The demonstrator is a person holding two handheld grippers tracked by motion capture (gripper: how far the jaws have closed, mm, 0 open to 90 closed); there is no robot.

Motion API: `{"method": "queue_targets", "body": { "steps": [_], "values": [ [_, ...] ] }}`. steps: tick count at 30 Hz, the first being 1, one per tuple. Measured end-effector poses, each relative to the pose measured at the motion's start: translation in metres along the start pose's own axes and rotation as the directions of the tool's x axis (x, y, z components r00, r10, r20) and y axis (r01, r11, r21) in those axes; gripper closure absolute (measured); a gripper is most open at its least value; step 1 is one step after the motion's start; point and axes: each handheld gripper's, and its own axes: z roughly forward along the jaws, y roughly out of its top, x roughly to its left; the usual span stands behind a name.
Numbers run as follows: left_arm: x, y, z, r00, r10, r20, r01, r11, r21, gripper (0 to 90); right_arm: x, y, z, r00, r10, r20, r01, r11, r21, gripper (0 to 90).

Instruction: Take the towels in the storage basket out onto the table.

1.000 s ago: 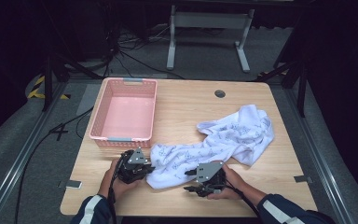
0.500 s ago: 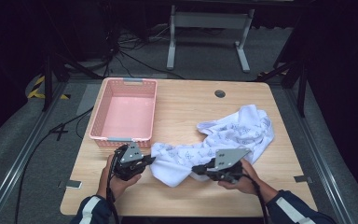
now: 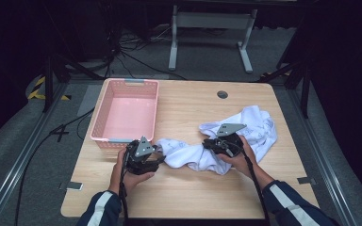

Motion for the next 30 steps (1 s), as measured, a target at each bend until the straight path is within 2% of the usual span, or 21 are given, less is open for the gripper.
{"method": "queue_targets", "body": {
  "steps": [1,3,5,7,9,11,12,14,15,17,18,20,21,22,23,24,25,26,28,29,30],
  "values": [
    [0.000,0.000,0.000,1.0000,0.000,0.000,0.000,1.0000,0.000,44.7,0.000,0.000,0.000,1.0000,0.000,0.000,0.000,1.000,0.000,70.9],
    [-0.006,0.000,0.001,0.9984,0.025,0.051,-0.025,0.9997,0.002,42.0,-0.005,-0.003,0.003,0.9995,0.027,0.015,-0.027,1.000,0.009,65.2],
    [-0.010,0.000,0.004,0.9965,0.043,0.072,-0.044,0.9989,0.016,39.2,-0.006,-0.003,-0.001,0.9994,0.020,0.029,-0.021,1.000,0.010,61.2],
    [-0.014,0.001,0.011,0.9960,0.040,0.080,-0.042,0.9989,0.021,37.6,-0.007,-0.001,-0.012,0.9998,0.013,0.011,-0.013,1.000,-0.005,57.6],
    [-0.015,0.002,0.020,0.9976,0.042,0.054,-0.045,0.9981,0.041,37.3,-0.006,0.001,-0.030,0.9999,-0.011,-0.011,0.010,0.999,-0.041,57.8],
    [-0.015,0.000,0.028,0.9977,0.047,0.049,-0.050,0.9964,0.068,38.2,0.000,0.003,-0.044,0.9956,-0.060,-0.072,0.054,0.995,-0.079,57.6],
    [-0.016,0.000,0.032,0.9986,0.042,0.032,-0.045,0.9950,0.090,40.4,0.006,0.003,-0.050,0.9894,-0.087,-0.116,0.077,0.993,-0.090,57.2],
    [-0.014,0.000,0.035,0.9987,0.038,0.035,-0.041,0.9938,0.103,48.0,0.025,0.001,-0.056,0.9631,-0.169,-0.209,0.152,0.984,-0.096,55.1],
    [-0.013,0.000,0.036,0.9989,0.035,0.031,-0.038,0.9937,0.105,49.7,0.037,-0.003,-0.054,0.9352,-0.230,-0.270,0.212,0.973,-0.094,55.2],
    [-0.012,0.001,0.037,0.9987,0.041,0.029,-0.044,0.9935,0.105,64.7,0.051,-0.007,-0.046,0.9207,-0.280,-0.272,0.277,0.960,-0.052,53.3],
    [-0.011,0.001,0.037,0.9985,0.048,0.027,-0.051,0.9926,0.111,67.6,0.057,-0.010,-0.040,0.9160,-0.287,-0.280,0.291,0.956,-0.029,52.9],
    [-0.011,0.002,0.039,0.9975,0.064,0.028,-0.067,0.9896,0.127,78.2,0.062,-0.015,-0.026,0.9158,-0.312,-0.253,0.330,0.943,0.032,56.0],
    [-0.010,0.002,0.039,0.9967,0.079,0.017,-0.081,0.9855,0.149,80.4,0.062,-0.017,-0.021,0.9221,-0.303,-0.241,0.323,0.945,0.048,61.2],
    [-0.010,0.002,0.040,0.9961,0.089,0.007,-0.088,0.9831,0.161,82.5,0.060,-0.019,-0.018,0.9207,-0.310,-0.237,0.331,0.942,0.053,70.6],
    [-0.009,0.001,0.040,0.9965,0.083,0.012,-0.084,0.9830,0.163,83.7,0.060,-0.021,-0.017,0.9208,-0.321,-0.221,0.341,0.938,0.056,78.7],
    [-0.008,0.001,0.039,0.9965,0.082,0.016,-0.084,0.9843,0.155,84.2,0.058,-0.022,-0.016,0.9272,-0.316,-0.201,0.334,0.940,0.062,83.9],
    [-0.007,0.002,0.037,0.9969,0.076,0.020,-0.078,0.9861,0.147,84.3,0.055,-0.022,-0.017,0.9273,-0.307,-0.214,0.325,0.944,0.056,85.3],
    [-0.005,0.004,0.032,0.9970,0.074,0.022,-0.076,0.9886,0.130,84.4,0.054,-0.021,-0.020,0.9284,-0.300,-0.219,0.319,0.946,0.055,85.6],
    [-0.002,0.007,0.019,0.9982,0.038,0.047,-0.041,0.9961,0.078,84.3,0.052,-0.017,-0.035,0.9238,-0.297,-0.242,0.311,0.950,0.020,85.4],
    [-0.003,0.010,0.009,0.9975,0.043,0.057,-0.048,0.9953,0.084,84.2,0.050,-0.015,-0.042,0.9213,-0.297,-0.251,0.306,0.952,-0.004,85.0],
    [-0.003,0.010,0.009,0.9975,0.043,0.057,-0.048,0.9953,0.084,83.9,0.049,-0.010,-0.058,0.9219,-0.290,-0.257,0.290,0.956,-0.040,83.6]
  ]
}}
